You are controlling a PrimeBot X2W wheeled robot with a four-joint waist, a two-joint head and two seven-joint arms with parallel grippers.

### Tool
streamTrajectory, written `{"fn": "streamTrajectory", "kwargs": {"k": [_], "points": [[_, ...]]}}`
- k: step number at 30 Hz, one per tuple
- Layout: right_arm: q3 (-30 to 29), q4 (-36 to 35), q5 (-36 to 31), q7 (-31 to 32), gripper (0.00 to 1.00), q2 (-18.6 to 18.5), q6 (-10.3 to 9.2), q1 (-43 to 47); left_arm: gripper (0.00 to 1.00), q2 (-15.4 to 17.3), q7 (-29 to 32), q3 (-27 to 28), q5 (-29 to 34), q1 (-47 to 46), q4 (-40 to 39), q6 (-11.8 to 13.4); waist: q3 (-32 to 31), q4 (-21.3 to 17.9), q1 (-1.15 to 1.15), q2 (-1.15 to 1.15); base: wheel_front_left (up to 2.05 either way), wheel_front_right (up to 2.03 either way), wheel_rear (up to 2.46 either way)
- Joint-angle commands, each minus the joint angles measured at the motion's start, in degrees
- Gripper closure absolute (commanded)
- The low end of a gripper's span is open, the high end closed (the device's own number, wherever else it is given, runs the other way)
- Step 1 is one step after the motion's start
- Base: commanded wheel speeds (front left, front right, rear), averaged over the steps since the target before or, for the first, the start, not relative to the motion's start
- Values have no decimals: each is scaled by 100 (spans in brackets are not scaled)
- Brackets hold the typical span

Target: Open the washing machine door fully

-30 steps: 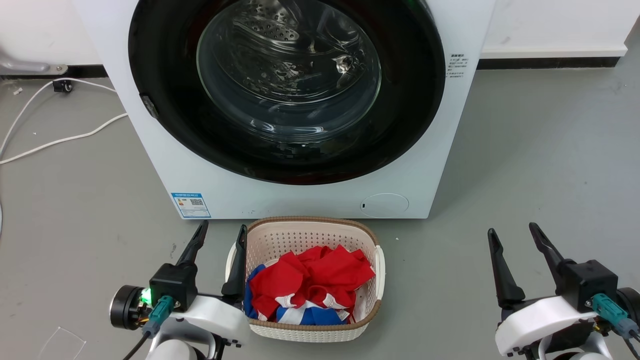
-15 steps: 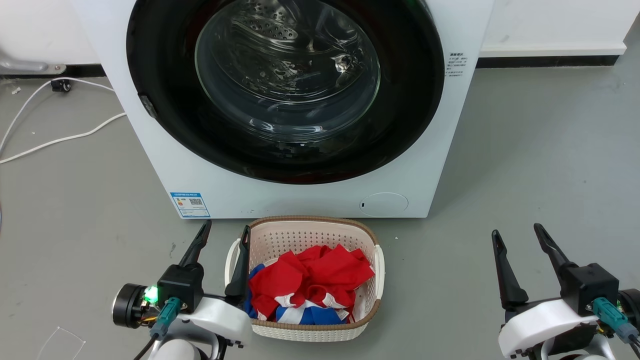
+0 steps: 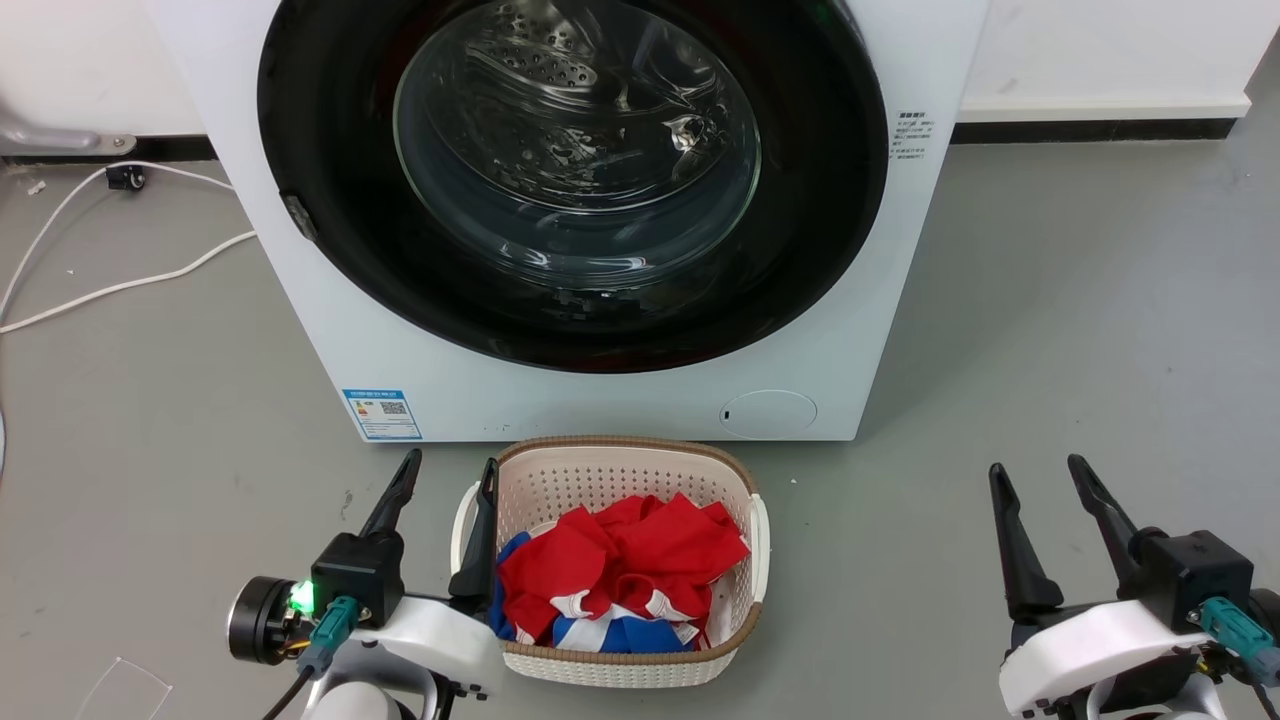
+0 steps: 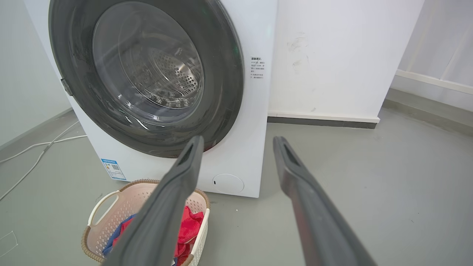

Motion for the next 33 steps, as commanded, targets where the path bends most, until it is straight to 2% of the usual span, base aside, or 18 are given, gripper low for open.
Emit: {"fn": "streamTrajectory", "kwargs": {"k": [1,2,8,11,16,25,29,33], "points": [[0,5,102,-4,71,17,-1,-18,0,-1,-14,0,-27,-58,19,-21,3,4,0,0,0,0,0],[-5,11,102,-6,100,17,-1,-19,0,-5,-14,2,-25,-65,30,-21,6,7,0,0,0,0,0],[-52,52,326,18,100,17,-1,-51,0,-28,-14,22,-30,-97,64,-31,29,13,0,0,0,0,0],[-171,152,838,14,100,15,-1,-77,0,-42,-14,48,-32,-82,66,-25,35,7,0,0,0,0,0],[-382,543,2689,-72,100,13,-1,-158,0,-64,-14,94,-65,-79,60,-46,46,-5,0,0,0,0,0],[-637,1237,6751,-133,100,11,-1,-782,0,-115,-14,192,-111,-128,-47,-59,207,-47,0,0,0,0,0],[-1016,1425,7745,128,100,1,0,-1167,0,-124,-14,227,-91,-198,-103,-66,357,-72,0,0,0,0,0],[-1505,1802,8464,491,100,-229,-1,-1718,0,-136,-14,267,-60,-256,-154,-83,528,-68,0,0,0,0,0]]}}
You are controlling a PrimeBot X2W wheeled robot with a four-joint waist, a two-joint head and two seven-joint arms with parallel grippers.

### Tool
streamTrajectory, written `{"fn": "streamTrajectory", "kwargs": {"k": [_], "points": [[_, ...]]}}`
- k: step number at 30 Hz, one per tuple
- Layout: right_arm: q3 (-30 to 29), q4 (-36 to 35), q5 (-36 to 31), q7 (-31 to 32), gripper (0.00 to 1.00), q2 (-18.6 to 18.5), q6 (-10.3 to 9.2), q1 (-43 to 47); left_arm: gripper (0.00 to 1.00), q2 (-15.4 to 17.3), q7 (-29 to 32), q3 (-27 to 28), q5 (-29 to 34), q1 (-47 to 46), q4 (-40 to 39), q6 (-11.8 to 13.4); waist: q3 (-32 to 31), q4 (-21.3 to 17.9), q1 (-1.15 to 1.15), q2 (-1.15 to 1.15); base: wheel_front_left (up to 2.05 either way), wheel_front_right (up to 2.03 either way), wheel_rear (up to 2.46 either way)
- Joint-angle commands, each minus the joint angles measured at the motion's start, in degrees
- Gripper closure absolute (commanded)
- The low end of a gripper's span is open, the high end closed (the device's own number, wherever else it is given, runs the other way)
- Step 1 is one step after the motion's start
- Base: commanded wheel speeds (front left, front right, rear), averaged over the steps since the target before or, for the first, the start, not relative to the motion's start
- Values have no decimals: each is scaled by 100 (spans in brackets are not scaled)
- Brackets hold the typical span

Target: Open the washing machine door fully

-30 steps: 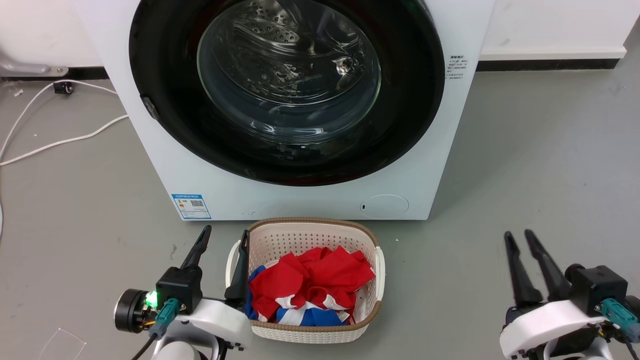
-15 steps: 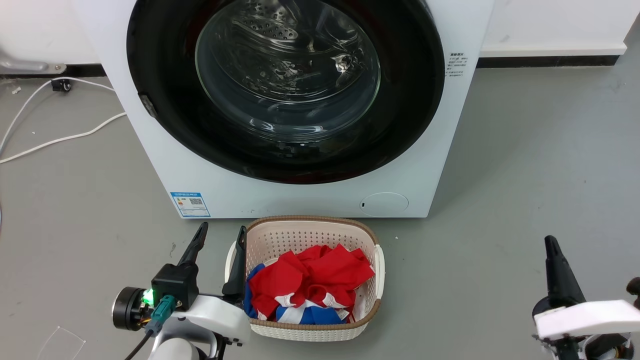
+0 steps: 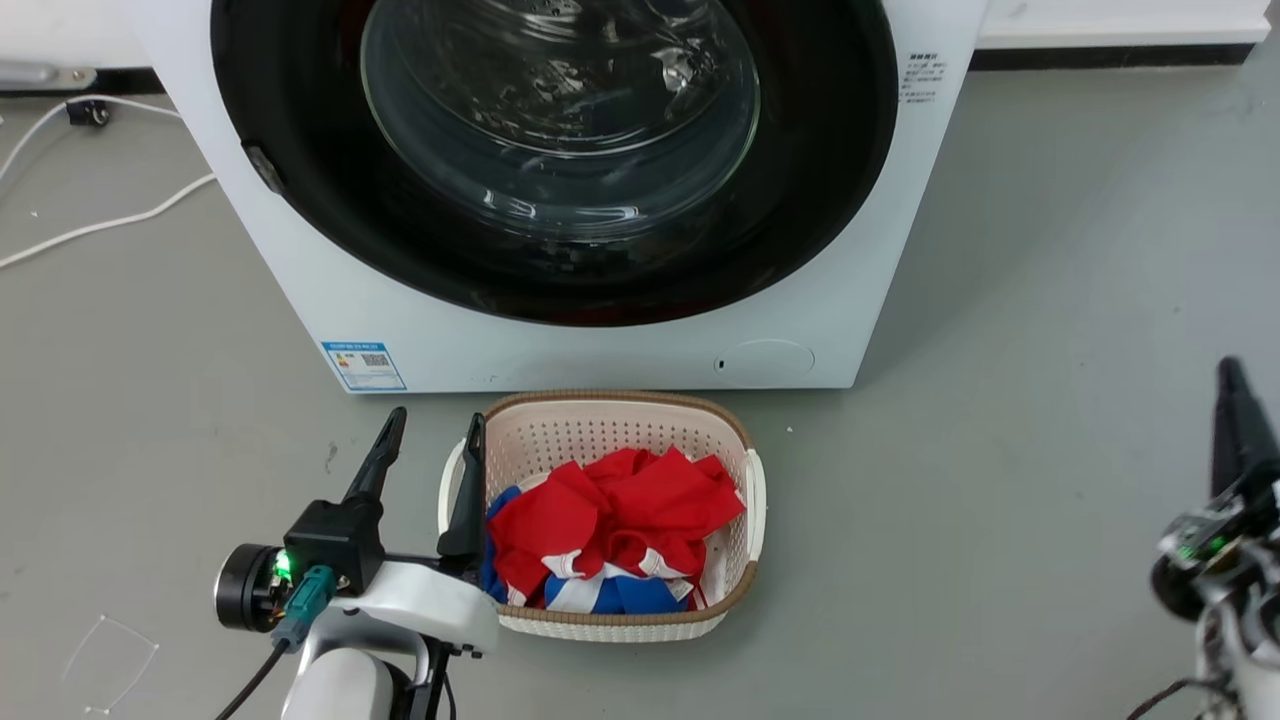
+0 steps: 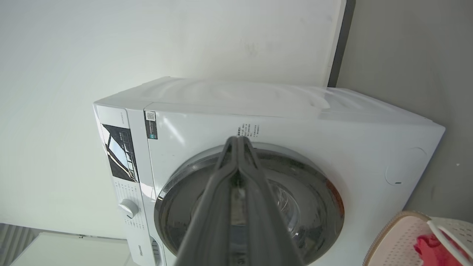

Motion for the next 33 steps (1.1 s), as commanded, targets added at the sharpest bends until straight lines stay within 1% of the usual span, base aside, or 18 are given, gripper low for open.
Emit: {"fn": "streamTrajectory", "kwargs": {"k": [1,5,7,11,15,20,22,29,33], "points": [[-95,149,109,123,100,-180,0,-268,0,5,-14,22,38,-79,-29,-16,117,15,0,0,0,0,0],[-226,697,450,512,100,-589,0,-1009,0,-17,-14,56,56,-199,-83,-31,336,62,0,0,0,0,0],[-155,992,423,716,100,-883,1,-1378,0,-30,-14,63,80,-271,-108,-48,453,106,0,0,0,0,0],[157,1549,304,1225,100,-1333,1,-2162,0,-69,-14,43,118,-425,-156,-68,688,215,0,0,0,0,0],[477,2145,157,1664,100,-1629,1,-3011,0,-113,-14,10,153,-589,-211,-114,930,322,0,0,0,0,0],[965,2872,-84,2249,100,-1703,1,-4106,0,-158,-14,-61,167,-769,-323,-162,1240,455,0,0,0,0,0],[1149,3103,-249,2388,100,-1703,1,-4512,0,-166,-14,-92,171,-835,-370,-175,1355,506,0,0,0,0,0],[1623,3816,-699,2666,100,-1408,1,-5784,0,-198,-14,-116,213,-1009,-524,-206,1725,561,0,0,0,0,0],[1756,4020,-889,2672,100,-1293,1,-6182,0,-210,-14,-134,215,-1099,-551,-221,1855,599,0,0,0,0,0]]}}
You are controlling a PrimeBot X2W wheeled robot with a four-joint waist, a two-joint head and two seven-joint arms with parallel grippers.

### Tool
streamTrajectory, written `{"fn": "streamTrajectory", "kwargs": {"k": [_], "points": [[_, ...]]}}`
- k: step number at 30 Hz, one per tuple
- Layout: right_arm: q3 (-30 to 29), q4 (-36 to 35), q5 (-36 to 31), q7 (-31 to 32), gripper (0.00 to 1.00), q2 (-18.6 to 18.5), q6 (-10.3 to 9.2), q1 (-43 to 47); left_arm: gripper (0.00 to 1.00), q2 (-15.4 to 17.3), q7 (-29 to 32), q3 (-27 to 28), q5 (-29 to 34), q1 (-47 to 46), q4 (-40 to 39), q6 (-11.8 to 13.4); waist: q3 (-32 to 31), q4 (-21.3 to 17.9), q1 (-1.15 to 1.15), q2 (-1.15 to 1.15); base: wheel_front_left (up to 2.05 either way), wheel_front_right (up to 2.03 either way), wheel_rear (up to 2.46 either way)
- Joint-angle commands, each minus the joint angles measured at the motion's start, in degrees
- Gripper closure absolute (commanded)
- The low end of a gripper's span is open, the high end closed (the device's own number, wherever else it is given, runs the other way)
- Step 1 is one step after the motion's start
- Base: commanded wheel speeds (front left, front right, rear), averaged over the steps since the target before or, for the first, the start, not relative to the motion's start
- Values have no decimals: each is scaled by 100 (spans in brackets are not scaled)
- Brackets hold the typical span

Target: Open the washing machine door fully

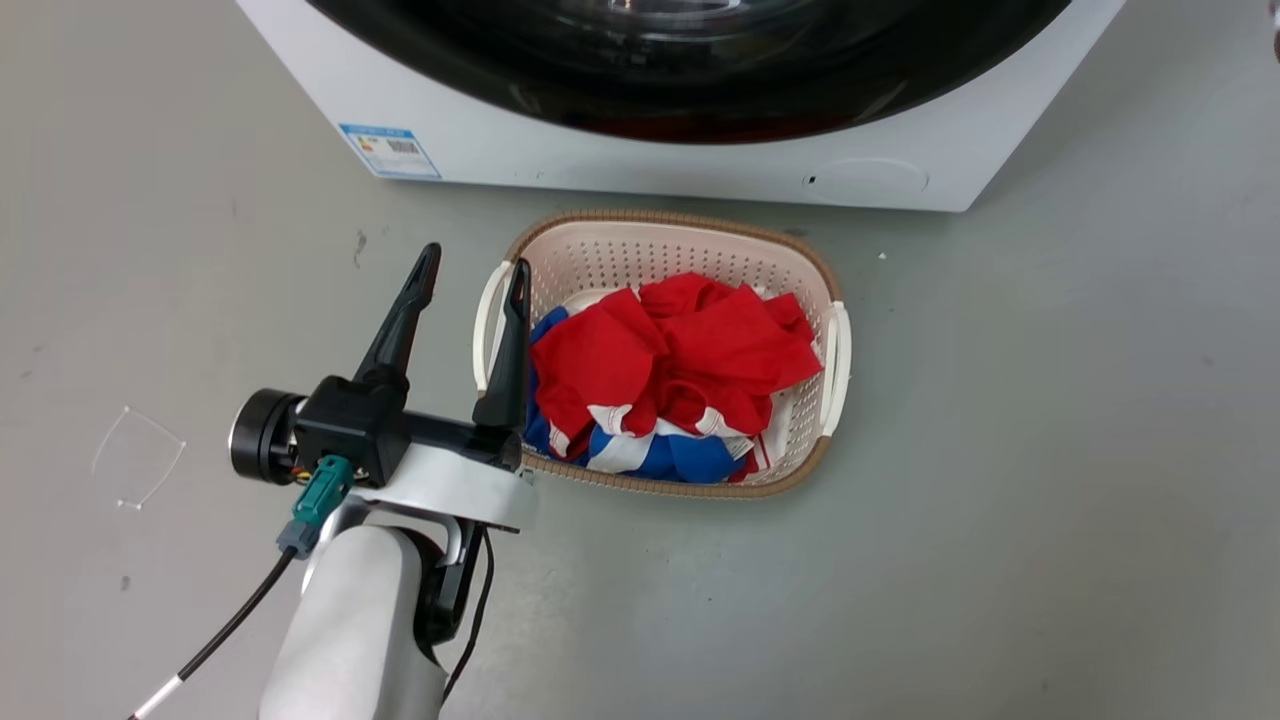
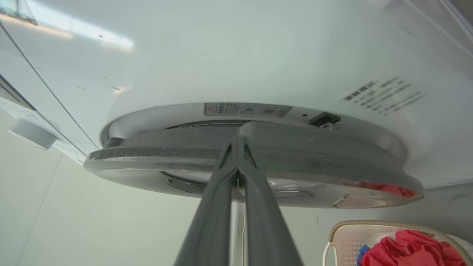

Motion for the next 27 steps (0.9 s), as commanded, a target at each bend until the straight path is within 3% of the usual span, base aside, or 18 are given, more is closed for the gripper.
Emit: {"fn": "streamTrajectory", "kwargs": {"k": [1,13,27], "points": [[45,136,-111,-44,100,39,1,-214,0,-7,-14,-8,12,-115,-37,-8,114,50,-1,0,0,0,0],[376,1025,-641,17,100,195,1,-1108,0,-34,-14,-73,36,-302,-117,-30,504,108,-1,0,0,0,0],[531,1143,-527,1242,100,473,9,-860,0,-44,-14,-6,2,-213,-35,-14,285,-21,-1,0,0,0,0]]}}
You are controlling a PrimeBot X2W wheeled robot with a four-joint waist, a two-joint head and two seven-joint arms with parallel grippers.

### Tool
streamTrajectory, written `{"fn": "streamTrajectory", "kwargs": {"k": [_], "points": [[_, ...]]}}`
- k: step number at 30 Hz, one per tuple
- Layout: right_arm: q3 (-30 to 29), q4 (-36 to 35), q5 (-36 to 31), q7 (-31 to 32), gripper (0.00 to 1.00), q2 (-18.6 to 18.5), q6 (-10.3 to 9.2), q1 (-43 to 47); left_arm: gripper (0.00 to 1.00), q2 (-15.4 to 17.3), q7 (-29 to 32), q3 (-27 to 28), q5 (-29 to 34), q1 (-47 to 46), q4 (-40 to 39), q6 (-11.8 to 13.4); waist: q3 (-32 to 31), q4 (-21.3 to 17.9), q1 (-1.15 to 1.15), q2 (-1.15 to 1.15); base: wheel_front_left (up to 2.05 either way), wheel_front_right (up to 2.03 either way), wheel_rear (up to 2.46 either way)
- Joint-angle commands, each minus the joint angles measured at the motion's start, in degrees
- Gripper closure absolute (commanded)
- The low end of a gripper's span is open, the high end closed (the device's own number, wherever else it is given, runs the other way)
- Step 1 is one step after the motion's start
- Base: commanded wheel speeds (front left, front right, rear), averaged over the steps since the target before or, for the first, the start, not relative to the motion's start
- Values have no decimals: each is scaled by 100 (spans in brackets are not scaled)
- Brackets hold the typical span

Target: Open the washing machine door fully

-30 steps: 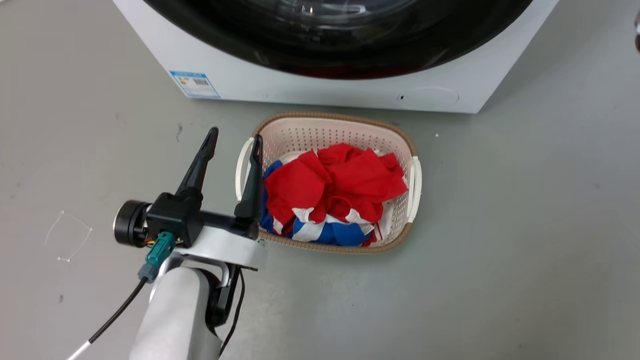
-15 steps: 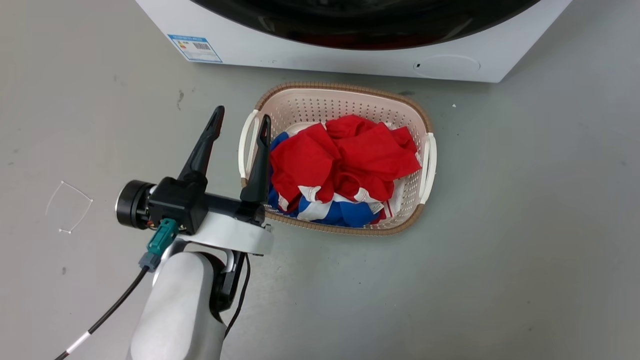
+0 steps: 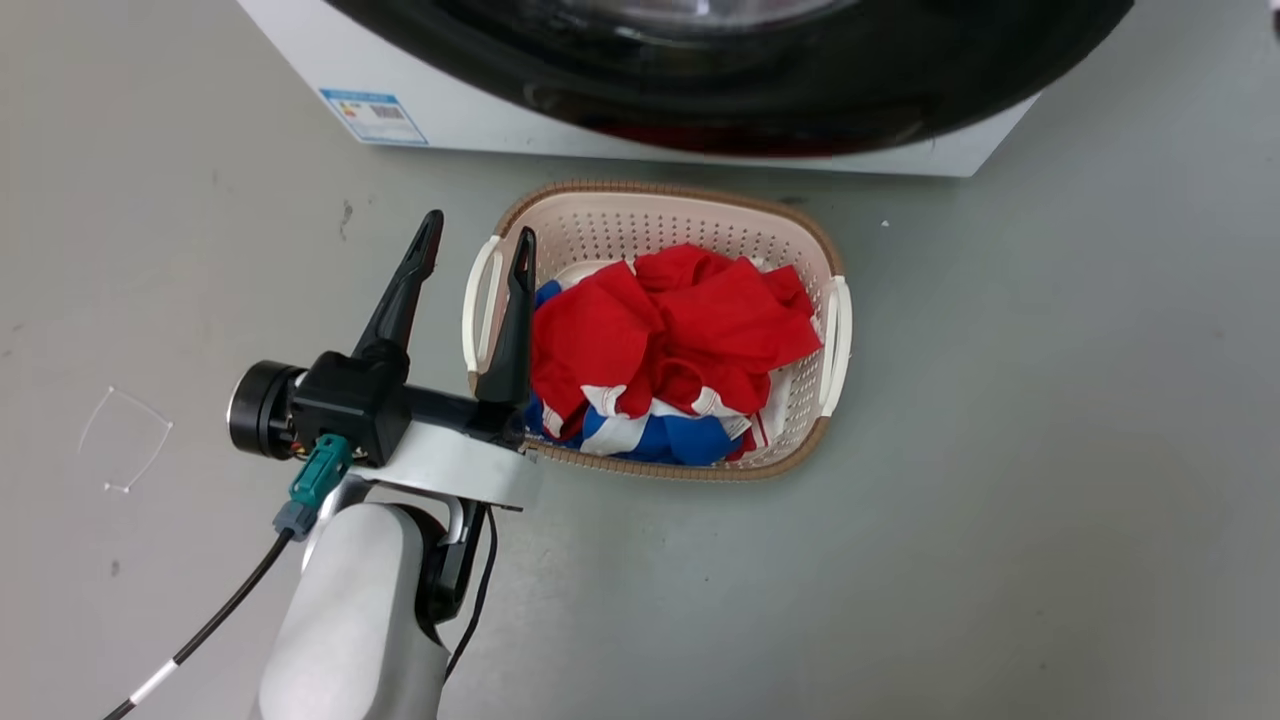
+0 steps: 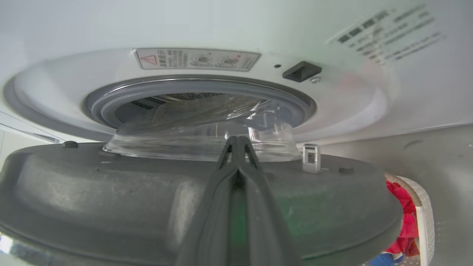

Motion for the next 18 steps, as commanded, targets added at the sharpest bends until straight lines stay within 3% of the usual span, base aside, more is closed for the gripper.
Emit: {"fn": "streamTrajectory", "kwargs": {"k": [1,7,18], "points": [[76,42,47,214,100,365,20,187,0,-10,-14,25,6,76,24,21,-115,-53,0,0,0,0,0],[134,99,110,839,100,305,18,594,0,-10,-14,65,48,280,136,7,-577,-144,0,0,0,0,0],[417,-181,126,1641,100,612,18,1835,0,-10,-14,-4,48,896,451,-37,-1699,-206,0,0,0,0,0]]}}
